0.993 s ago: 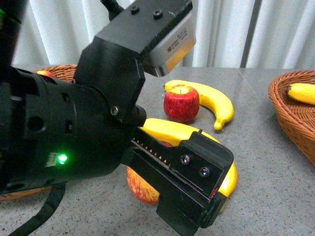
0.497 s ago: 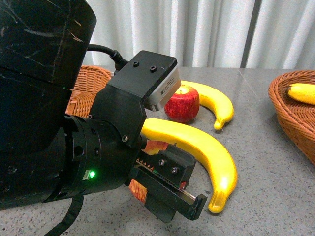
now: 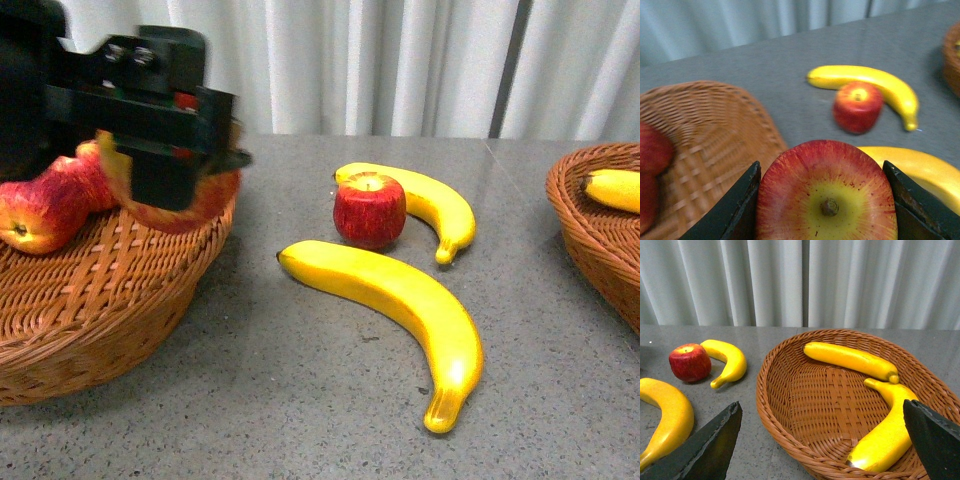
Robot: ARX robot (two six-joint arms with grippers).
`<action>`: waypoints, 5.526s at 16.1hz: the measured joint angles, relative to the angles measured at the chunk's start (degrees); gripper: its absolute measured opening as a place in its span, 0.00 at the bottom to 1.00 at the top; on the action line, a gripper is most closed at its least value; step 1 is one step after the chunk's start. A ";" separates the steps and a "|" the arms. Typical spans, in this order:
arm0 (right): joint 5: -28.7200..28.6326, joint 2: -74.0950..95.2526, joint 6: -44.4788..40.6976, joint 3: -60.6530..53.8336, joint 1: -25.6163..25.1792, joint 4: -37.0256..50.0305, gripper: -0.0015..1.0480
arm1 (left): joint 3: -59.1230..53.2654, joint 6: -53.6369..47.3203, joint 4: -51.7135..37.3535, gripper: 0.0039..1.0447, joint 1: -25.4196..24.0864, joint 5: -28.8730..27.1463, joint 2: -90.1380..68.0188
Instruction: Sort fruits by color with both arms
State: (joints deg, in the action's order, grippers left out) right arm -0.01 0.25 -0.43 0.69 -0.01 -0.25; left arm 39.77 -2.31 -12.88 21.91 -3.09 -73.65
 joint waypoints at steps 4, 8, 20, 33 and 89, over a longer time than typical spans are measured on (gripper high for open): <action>0.00 0.00 0.00 0.00 0.00 0.00 0.94 | -0.61 4.94 0.24 0.60 -11.23 -0.28 -2.62; 0.00 0.00 0.00 0.00 0.00 0.00 0.94 | -1.75 5.42 -0.20 0.60 -14.14 1.92 -5.55; 0.00 0.00 0.00 0.00 0.00 -0.02 0.94 | -3.98 2.25 0.46 0.94 -10.56 3.08 3.17; 0.00 0.00 0.00 0.00 0.00 0.00 0.94 | 40.59 -6.99 8.87 0.94 4.26 7.80 -41.97; 0.00 0.00 0.00 0.00 0.00 0.00 0.94 | -34.82 2.54 -10.01 0.01 -11.67 -7.43 45.24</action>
State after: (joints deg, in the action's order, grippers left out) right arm -0.01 0.25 -0.43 0.69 -0.01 -0.25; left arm 4.95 0.23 -22.90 10.24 -10.52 -28.40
